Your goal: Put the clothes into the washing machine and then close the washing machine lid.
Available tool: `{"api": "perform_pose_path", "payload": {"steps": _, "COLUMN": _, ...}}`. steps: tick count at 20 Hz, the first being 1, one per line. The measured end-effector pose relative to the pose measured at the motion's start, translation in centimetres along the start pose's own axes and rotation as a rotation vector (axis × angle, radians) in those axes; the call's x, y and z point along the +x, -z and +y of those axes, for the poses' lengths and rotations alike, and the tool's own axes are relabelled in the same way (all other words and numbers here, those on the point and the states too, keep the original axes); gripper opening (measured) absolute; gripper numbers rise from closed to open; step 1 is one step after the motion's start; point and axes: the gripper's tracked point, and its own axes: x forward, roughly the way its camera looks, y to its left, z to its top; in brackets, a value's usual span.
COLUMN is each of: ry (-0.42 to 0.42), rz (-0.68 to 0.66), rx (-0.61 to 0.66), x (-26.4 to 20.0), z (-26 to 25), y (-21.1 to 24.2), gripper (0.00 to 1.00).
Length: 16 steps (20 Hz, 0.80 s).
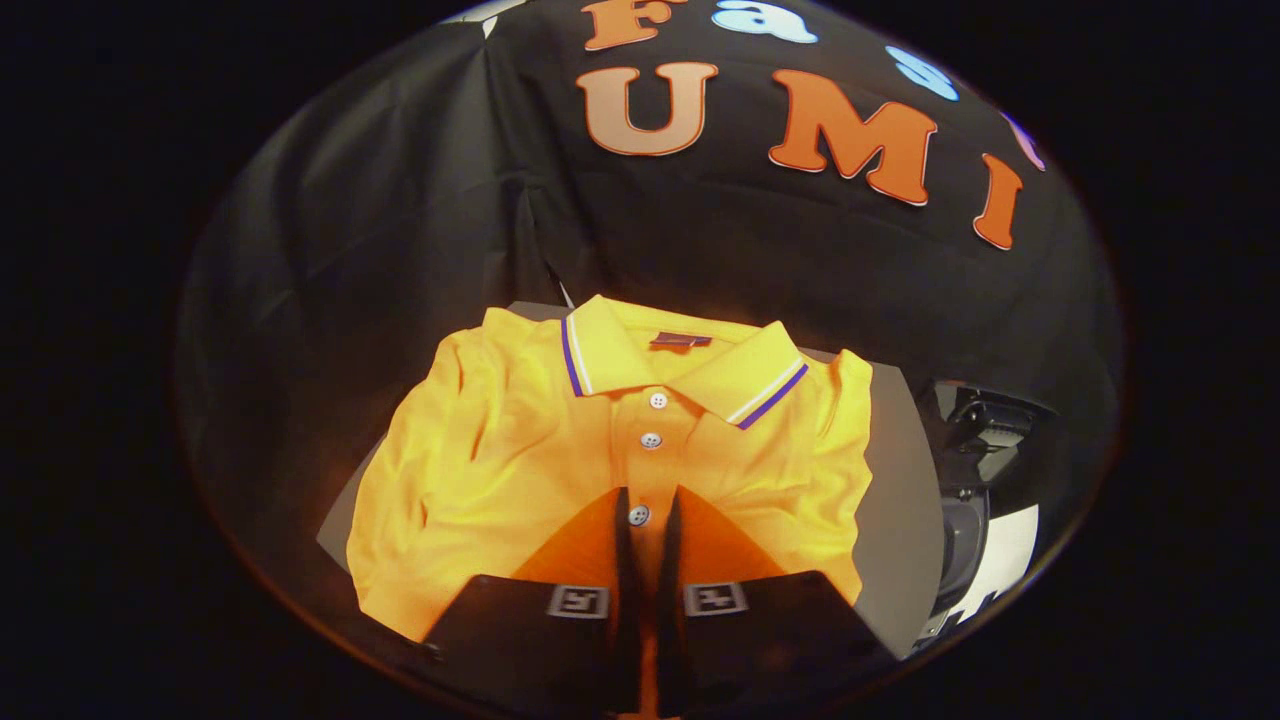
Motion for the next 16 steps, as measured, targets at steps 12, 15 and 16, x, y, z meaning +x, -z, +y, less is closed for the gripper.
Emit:
{"api": "perform_pose_path", "payload": {"steps": 12, "ry": -0.046, "rz": -0.627, "rx": 0.085, "x": -9.6, "z": 0.8, "y": -6.5, "gripper": 0.08}}
{"api": "perform_pose_path", "payload": {"steps": 15, "ry": -0.027, "rz": -0.688, "rx": 0.066, "x": -14.0, "z": 0.1, "y": -8.1, "gripper": 0.08}}
{"api": "perform_pose_path", "payload": {"steps": 16, "ry": -0.021, "rz": -0.702, "rx": 0.06, "x": -15.4, "z": -0.6, "y": -8.8, "gripper": 0.08}}
